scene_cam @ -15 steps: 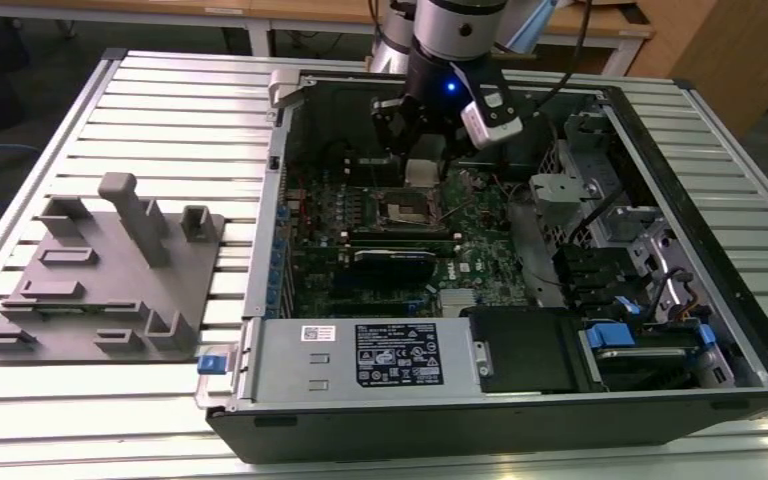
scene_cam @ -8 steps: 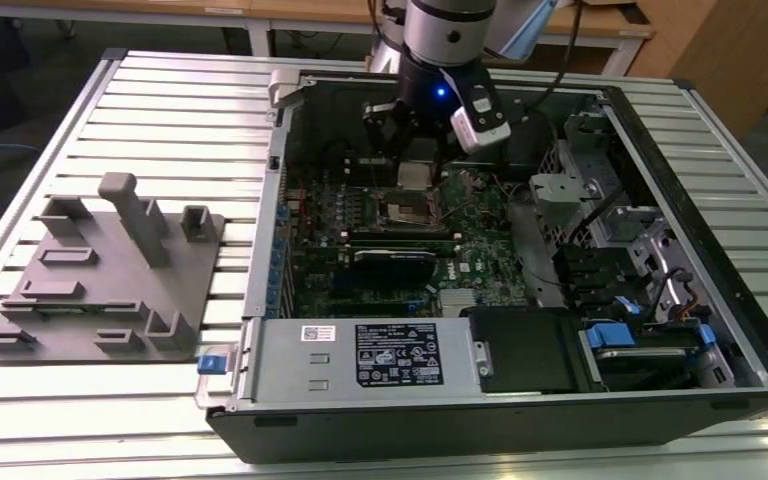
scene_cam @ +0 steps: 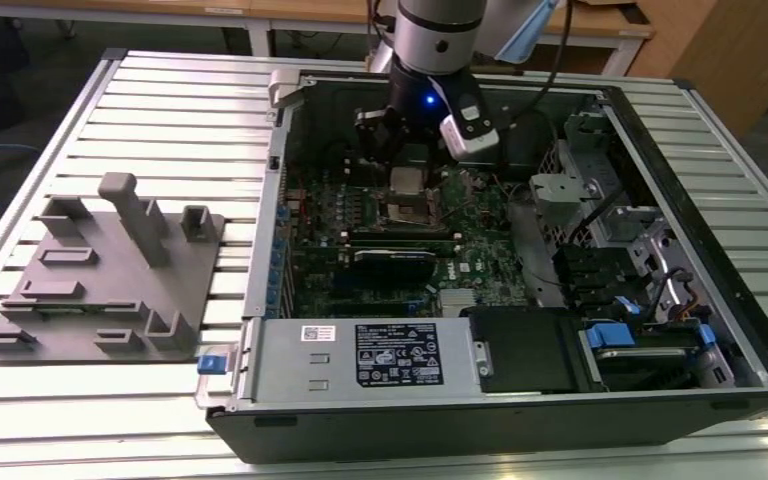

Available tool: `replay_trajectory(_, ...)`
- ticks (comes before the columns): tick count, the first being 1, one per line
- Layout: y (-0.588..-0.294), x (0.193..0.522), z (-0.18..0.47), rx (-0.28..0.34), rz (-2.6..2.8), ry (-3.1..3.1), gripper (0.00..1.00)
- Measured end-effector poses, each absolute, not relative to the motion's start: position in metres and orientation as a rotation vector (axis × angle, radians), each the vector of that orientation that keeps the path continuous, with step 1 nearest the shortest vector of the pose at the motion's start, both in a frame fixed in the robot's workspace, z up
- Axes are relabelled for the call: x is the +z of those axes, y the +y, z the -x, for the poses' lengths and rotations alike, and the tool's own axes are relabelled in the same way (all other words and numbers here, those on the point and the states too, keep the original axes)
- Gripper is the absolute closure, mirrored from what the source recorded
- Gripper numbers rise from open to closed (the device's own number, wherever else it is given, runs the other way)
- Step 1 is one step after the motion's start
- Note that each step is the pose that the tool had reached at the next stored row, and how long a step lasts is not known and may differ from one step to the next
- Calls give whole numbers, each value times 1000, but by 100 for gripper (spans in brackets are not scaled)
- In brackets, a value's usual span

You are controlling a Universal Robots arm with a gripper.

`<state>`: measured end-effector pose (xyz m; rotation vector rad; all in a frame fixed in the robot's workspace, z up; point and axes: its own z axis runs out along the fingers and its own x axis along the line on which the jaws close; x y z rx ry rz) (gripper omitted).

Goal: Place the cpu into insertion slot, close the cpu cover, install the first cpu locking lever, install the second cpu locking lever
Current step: 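Place the cpu into insertion slot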

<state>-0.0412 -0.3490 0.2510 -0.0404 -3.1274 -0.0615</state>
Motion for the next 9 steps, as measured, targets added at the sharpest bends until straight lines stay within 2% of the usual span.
replay_trajectory(9, -344, 244, 43, -63, 40, -3128, 46)
